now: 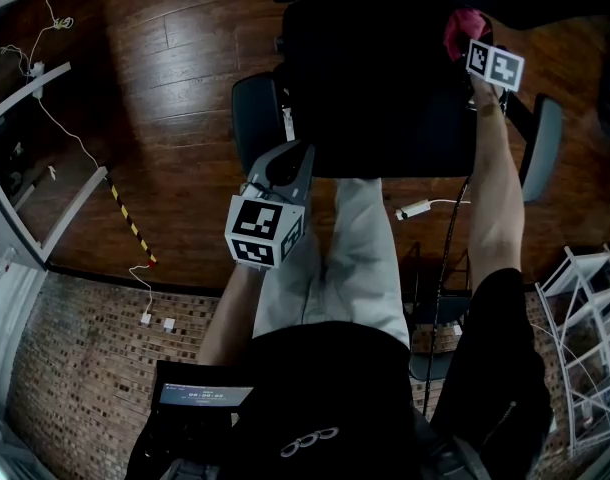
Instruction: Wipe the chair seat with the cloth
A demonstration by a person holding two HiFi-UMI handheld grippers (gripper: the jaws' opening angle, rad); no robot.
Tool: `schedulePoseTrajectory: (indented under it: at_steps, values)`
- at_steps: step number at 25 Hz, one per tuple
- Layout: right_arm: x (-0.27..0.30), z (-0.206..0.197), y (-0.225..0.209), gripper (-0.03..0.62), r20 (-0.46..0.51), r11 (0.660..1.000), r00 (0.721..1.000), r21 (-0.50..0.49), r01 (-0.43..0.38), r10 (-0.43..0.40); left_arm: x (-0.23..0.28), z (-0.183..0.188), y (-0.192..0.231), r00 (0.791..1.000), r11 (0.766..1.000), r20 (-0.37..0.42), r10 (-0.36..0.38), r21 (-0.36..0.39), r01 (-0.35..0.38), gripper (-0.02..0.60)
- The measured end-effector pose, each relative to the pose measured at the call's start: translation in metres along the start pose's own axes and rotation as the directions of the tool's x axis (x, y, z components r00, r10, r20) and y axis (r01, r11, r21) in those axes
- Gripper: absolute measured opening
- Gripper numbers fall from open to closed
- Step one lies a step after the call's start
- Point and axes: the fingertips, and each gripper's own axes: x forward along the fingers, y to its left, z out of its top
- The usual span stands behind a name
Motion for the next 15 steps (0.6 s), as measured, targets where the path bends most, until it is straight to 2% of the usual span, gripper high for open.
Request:
schedulePoseTrajectory:
  at_steps: [5,8,11,15]
  values:
    - [-0.014,-0.004,-0.029,0.067,-0.003,0.996,0.996,0.027,0.087,-0.087,0.000,-0.002,-0.004,1.000,1.000,-0.002,-0.011,0.003,0.011,-0.006]
    - [-0.025,-0.004,-0.048,0.066,0.006,0.985,0.985,0.017,0.171,-0.171,0.001,-0.003,-0.005,1.000,1.000,-0.007,-0.015,0.002,0.015,-0.006]
    - [-0.038,-0.007,-0.064,0.066,0.006,0.962,0.963,-0.036,0.271,-0.271,0.004,-0.005,-0.009,1.000,1.000,-0.020,-0.024,0.005,0.024,-0.006]
    - [-0.046,-0.022,-0.074,0.066,-0.047,0.912,0.916,-0.132,0.390,-0.398,0.010,-0.005,-0.016,0.998,0.999,-0.040,-0.046,0.017,0.047,-0.006]
